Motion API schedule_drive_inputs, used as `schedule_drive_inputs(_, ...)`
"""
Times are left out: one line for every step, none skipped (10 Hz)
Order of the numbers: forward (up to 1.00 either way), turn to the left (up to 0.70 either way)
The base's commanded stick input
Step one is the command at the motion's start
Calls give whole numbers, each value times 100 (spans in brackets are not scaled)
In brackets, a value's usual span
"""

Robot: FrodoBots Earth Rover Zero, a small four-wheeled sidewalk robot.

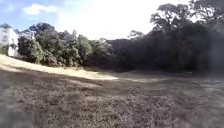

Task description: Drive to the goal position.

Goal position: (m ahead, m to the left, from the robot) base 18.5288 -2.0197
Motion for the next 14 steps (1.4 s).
schedule_drive_inputs(3,0)
schedule_drive_inputs(0,0)
schedule_drive_inputs(-65,0)
schedule_drive_inputs(-21,0)
schedule_drive_inputs(0,0)
schedule_drive_inputs(0,0)
schedule_drive_inputs(38,0)
schedule_drive_inputs(70,0)
schedule_drive_inputs(70,0)
schedule_drive_inputs(70,0)
schedule_drive_inputs(70,0)
schedule_drive_inputs(70,0)
schedule_drive_inputs(70,0)
schedule_drive_inputs(70,0)
